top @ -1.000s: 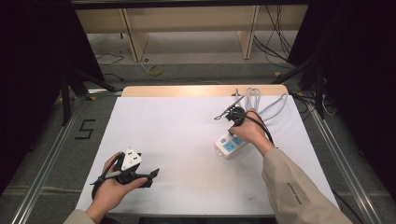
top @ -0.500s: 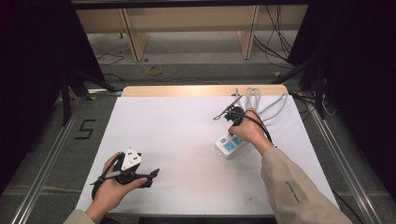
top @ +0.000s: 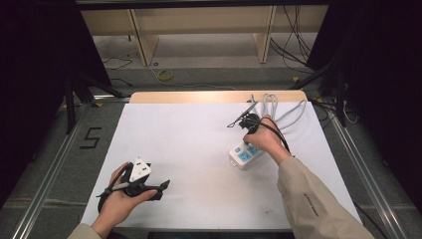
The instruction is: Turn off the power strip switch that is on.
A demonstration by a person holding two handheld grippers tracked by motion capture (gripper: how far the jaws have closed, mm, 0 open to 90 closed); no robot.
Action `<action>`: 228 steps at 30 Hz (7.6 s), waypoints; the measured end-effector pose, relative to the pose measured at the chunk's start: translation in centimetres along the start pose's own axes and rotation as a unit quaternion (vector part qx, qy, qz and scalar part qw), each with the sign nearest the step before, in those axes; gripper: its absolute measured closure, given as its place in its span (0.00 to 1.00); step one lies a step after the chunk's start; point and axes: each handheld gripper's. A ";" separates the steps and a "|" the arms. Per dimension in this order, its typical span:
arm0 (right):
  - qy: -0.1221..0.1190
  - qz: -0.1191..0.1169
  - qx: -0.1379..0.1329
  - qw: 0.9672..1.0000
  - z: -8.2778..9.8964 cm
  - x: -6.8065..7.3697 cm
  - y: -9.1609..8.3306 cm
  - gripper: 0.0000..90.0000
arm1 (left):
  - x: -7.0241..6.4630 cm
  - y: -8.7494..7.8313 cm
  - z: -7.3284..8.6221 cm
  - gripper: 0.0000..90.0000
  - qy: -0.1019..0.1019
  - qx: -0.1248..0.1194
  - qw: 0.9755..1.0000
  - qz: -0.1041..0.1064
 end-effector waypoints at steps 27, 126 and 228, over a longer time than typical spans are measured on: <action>0.001 0.003 -0.006 1.000 0.1 0.1 0.0 1.00 | 0.0 0.0 0.0 0.16 0.000 -0.001 1.000 0.000; 0.003 -0.004 -0.044 0.999 1.0 -0.5 -1.0 1.00 | 0.0 0.1 -0.1 0.16 -0.001 0.001 1.000 0.003; 0.004 -0.047 -0.220 0.974 16.8 -0.7 -2.5 0.47 | 0.1 0.1 0.0 0.17 -0.013 0.005 1.000 -0.003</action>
Point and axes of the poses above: each handheld gripper's, and its own axes: y roughly forward along the jaws, z roughly out of its underside, x roughly to its left, and after that the axes turned 15 degrees about x, right-handed
